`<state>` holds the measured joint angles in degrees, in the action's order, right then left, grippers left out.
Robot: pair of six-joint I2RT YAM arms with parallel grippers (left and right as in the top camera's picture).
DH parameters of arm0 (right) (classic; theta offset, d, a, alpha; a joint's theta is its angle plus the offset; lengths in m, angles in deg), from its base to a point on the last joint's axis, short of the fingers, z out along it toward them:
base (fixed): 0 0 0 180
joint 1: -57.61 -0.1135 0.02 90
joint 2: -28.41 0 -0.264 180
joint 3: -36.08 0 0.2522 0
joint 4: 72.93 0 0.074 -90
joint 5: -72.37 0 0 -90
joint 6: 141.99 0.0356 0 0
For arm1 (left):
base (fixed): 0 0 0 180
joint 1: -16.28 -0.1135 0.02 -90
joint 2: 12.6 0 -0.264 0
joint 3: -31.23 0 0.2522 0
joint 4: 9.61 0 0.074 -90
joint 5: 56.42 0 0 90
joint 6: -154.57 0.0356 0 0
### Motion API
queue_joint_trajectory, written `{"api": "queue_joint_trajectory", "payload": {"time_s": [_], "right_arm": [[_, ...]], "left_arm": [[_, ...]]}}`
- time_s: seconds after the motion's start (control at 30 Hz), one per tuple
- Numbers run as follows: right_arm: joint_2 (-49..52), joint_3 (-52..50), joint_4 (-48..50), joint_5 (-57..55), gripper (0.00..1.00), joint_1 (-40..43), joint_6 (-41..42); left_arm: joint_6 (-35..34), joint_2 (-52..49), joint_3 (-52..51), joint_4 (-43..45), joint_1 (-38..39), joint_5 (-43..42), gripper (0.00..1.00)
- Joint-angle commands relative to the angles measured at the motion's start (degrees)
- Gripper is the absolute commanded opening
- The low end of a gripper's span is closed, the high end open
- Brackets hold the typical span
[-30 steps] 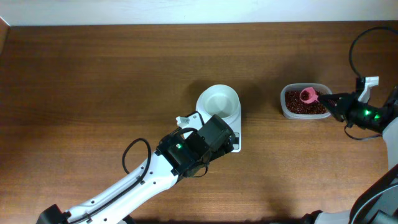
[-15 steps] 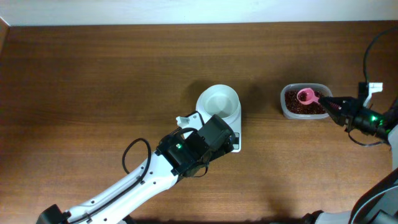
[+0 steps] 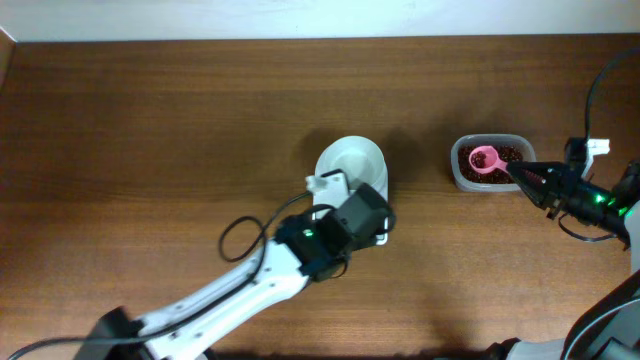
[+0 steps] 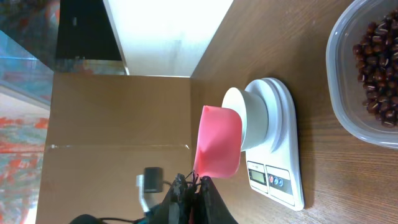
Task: Scoop and weigh 50g on scale
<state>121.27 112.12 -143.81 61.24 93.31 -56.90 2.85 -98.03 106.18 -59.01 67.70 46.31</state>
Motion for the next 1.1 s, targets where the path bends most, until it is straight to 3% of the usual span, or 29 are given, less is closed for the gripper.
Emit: {"api": "queue_joint_trajectory", "payload": {"time_s": [0.0, 0.17, 0.43, 0.63, 1.07], "right_arm": [[0.3, 1.0, -0.1, 1.5, 0.04, 0.4, -2.4], [0.3, 1.0, -0.1, 1.5, 0.04, 0.4, -2.4], [0.3, 1.0, -0.1, 1.5, 0.04, 0.4, -2.4], [0.3, 1.0, -0.1, 1.5, 0.04, 0.4, -2.4], [0.3, 1.0, -0.1, 1.5, 0.04, 0.4, -2.4]], "left_arm": [[4.4, -6.0, -0.2, 3.6, 1.4, 2.1, 0.00], [-3.7, -9.8, -0.2, 4.7, 1.3, 6.0, 0.00], [-3.6, -14.0, -0.2, 8.3, 0.9, 6.1, 0.00], [-3.6, -15.9, -0.2, 8.7, -2.6, 0.1, 0.00], [-3.6, -17.8, -0.2, 9.8, -2.8, -2.9, 0.00]]}}
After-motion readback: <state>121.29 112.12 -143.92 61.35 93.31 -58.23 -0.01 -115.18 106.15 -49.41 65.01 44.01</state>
